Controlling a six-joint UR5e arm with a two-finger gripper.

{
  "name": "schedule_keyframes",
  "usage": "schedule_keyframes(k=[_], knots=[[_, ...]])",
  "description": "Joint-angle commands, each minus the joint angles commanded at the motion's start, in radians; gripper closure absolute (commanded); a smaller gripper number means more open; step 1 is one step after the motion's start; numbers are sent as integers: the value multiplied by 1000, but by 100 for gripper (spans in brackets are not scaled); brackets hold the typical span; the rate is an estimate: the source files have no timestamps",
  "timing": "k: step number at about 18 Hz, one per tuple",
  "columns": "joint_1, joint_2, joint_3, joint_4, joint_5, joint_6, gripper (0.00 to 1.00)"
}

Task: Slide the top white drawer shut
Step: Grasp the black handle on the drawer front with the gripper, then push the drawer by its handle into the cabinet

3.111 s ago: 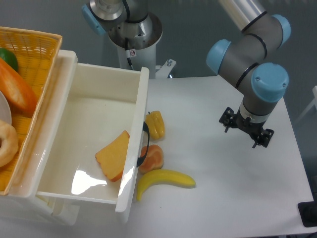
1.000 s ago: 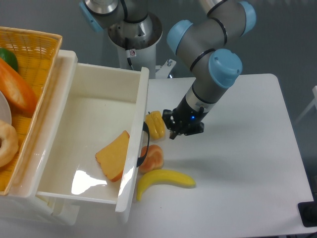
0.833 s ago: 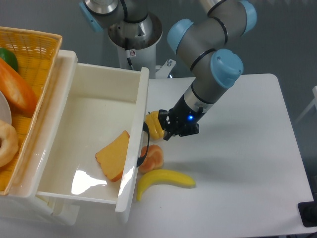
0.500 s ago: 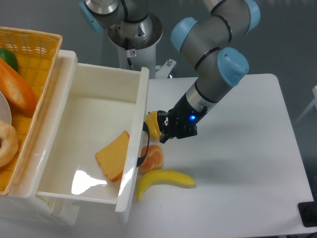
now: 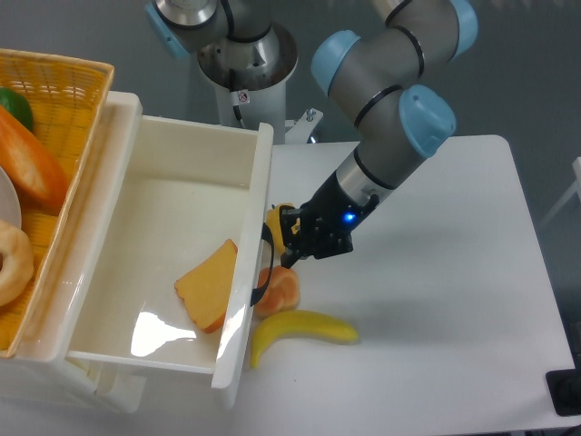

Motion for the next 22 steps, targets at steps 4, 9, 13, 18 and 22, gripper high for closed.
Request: schedule_keyframes(k=[4,9,13,18,22], knots=[[-11,2,-2,-3,0,-11,95],[-38,3,0,-12,0,-25,95],[-48,12,-2,-14,0,-40,95],[-67,17,-8,-14,-3,-51,95],[-97,35,-9,-14,-5,-81,95]])
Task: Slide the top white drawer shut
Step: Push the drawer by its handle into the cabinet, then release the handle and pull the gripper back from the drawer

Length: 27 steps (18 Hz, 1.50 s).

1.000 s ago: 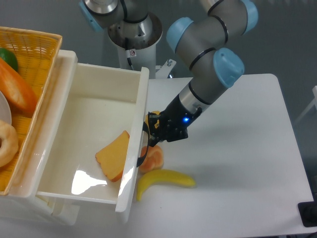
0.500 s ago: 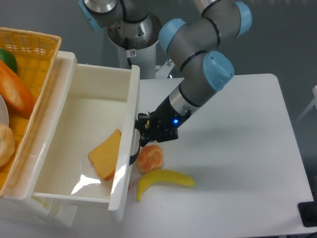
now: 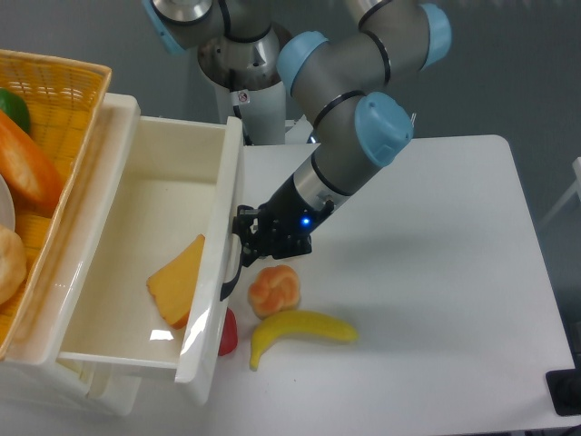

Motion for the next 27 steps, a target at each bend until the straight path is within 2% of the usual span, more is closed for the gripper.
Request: schedule_keyframes(k=[8,20,27], knots=[[-66,20,-3,0,0,-61,95],[-155,-12,-8,14,8,-106,95],[-215,-6,0,15,9,-161,95]])
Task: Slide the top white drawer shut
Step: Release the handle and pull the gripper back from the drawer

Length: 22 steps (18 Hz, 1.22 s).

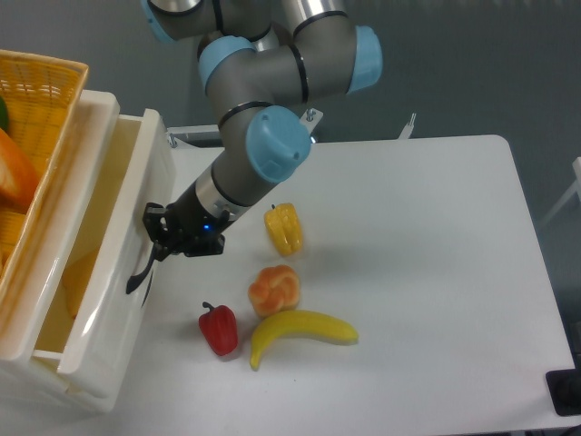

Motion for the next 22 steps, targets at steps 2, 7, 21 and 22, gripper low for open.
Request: schedule_keyframes(k=[2,7,21,22], knots=[[-20,0,3,0,0,-5,95],[-41,-5,5,11,2,-12,95],[184,-31,77,54,143,90,0],[211,-38,86,64,162,90,0]])
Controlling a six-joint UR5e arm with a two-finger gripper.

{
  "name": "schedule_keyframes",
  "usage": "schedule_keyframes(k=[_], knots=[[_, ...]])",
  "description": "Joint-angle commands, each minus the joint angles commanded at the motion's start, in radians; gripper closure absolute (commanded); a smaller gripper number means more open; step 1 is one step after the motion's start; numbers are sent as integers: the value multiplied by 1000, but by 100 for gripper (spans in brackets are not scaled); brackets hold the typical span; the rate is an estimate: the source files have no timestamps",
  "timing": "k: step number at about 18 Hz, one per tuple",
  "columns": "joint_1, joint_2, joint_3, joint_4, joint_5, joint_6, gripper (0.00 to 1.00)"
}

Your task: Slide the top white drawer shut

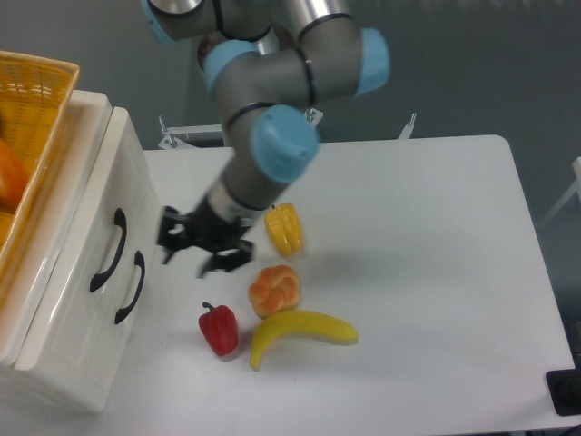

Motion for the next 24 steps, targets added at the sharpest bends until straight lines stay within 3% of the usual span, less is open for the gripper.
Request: schedule_keyframes(k=[4,6,9,14,20,24], knots=[[103,-26,8,93,136,9,0],[147,-58,11,136,211,76,0],[232,-107,32,166,307,283,0],[342,-155,42,177,373,723,0],[431,-225,66,238,448,931,0],[436,-239,81,236,448,1107,0]])
